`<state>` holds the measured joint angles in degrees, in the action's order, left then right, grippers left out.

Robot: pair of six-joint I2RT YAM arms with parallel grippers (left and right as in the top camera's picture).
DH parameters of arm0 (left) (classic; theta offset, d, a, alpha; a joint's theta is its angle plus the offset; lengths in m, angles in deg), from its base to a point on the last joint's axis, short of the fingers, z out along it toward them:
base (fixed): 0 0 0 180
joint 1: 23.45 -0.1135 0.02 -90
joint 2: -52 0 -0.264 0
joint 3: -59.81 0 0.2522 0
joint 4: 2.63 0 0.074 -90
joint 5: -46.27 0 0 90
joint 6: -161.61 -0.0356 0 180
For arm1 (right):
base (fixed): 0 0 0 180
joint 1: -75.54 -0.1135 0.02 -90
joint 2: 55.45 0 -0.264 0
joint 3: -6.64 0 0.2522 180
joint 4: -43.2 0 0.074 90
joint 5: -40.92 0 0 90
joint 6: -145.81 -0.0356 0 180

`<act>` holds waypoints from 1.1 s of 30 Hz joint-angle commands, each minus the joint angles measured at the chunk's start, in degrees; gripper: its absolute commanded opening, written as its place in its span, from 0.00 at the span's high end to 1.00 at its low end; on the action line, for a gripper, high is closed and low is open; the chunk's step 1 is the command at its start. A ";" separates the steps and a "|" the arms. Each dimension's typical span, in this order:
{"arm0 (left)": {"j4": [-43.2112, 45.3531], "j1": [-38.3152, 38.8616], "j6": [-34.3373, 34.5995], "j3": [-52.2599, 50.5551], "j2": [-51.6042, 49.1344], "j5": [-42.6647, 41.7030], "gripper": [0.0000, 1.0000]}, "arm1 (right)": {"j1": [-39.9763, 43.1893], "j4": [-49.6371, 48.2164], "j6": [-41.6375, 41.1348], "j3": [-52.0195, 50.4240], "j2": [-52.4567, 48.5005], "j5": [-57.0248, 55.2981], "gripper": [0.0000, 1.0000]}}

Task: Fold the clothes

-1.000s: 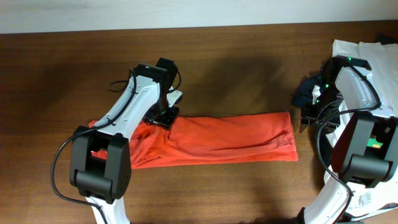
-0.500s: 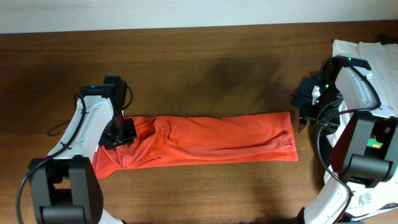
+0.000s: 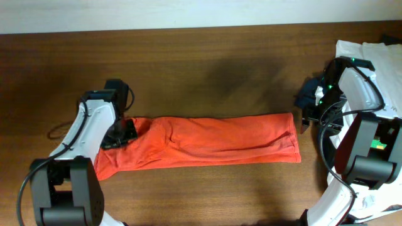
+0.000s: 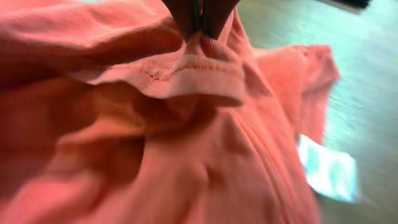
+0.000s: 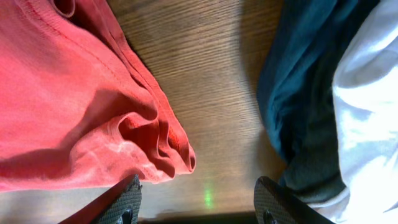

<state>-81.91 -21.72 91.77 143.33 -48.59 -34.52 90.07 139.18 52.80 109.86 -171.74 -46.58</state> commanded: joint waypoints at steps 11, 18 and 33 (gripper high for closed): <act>14.32 -0.74 0.00 -10.97 3.76 12.28 0.60 | -0.24 -0.15 6.08 -0.22 1.49 4.63 0.33; 14.25 -11.45 -0.13 -7.45 4.66 2.56 0.23 | -0.20 -3.89 12.59 -5.05 1.49 7.13 0.27; 12.07 -13.16 -0.48 -4.35 7.13 -3.04 0.16 | -0.13 -20.04 13.44 -20.35 1.49 18.45 0.96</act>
<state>-69.54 -34.79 91.77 138.06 -42.17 -36.07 90.07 120.03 66.27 89.27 -169.73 -28.57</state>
